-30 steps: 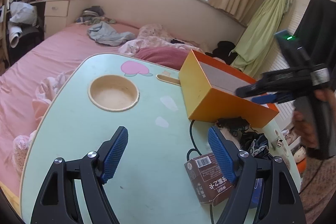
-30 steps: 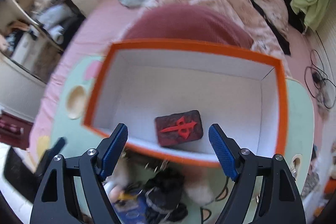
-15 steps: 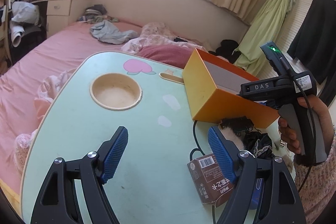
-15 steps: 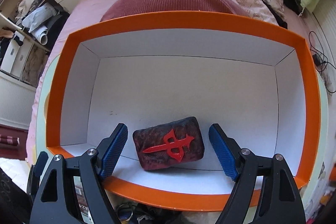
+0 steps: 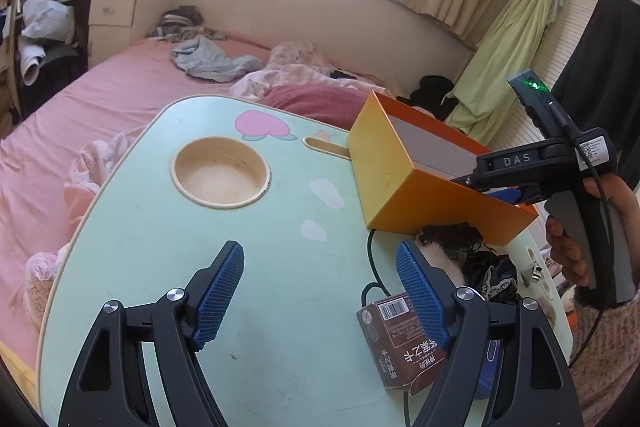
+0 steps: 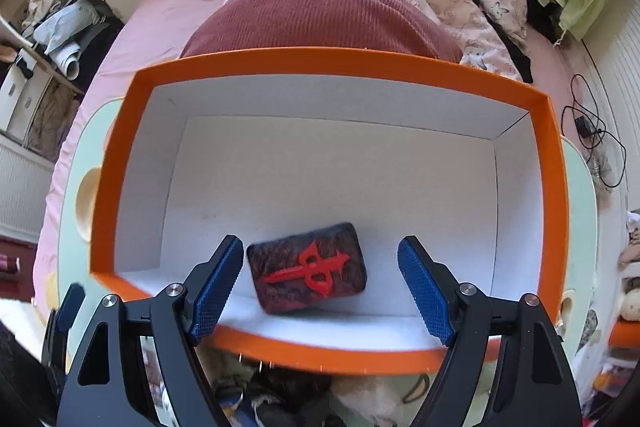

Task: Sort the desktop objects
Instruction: 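Reach into the box and grasp the black pouch with red emblem with the right gripper, then lift the black pouch out and set it on the table with the right gripper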

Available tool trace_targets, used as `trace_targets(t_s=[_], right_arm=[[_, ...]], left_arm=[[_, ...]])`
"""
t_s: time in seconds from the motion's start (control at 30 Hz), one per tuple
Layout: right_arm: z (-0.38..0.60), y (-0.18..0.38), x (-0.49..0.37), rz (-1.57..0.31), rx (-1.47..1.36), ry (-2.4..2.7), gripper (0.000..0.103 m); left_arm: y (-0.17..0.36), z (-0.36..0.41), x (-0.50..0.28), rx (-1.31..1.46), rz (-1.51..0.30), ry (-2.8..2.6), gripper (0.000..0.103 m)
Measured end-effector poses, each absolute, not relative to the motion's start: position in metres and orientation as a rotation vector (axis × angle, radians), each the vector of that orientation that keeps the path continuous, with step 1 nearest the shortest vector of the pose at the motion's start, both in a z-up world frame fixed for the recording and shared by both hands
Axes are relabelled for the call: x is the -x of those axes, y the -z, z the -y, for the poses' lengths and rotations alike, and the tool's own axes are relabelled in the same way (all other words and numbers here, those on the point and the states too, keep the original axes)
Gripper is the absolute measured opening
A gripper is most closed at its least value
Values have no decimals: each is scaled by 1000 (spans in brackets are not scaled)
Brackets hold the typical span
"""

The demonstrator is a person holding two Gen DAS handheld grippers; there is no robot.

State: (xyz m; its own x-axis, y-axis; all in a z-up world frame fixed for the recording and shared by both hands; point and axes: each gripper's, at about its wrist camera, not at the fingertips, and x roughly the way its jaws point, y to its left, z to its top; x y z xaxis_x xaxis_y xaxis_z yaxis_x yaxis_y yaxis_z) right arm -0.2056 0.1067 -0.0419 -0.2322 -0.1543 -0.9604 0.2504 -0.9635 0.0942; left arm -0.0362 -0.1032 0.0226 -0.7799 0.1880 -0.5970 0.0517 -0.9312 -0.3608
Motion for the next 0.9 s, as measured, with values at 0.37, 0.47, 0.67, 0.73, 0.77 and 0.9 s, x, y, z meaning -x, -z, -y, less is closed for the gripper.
trace_targets(t_s=[0.37,0.47,0.67,0.73,0.77,0.9], right_arm=[[-107,65,212,-132,-1804,2281,73],[-104,64,207,-216,-1770,2346,61],[-106,61,208,-177,-1727,2339,61],[-113,55,208,-116,-1685,2348,61],[-115,49,206,-85,-1650,2361,61],[-128,4,189,33,-1432,2437,61]], left_arm=[[-21,108,37,1017,599,-2834,78],[-21,108,36,1011,600,-2844,78],[-21,108,36,1011,607,-2842,78],[-21,108,36,1012,606,-2843,78],[-21,108,36,1013,607,-2842,78],[-21,108,35,1015,606,-2844,78]])
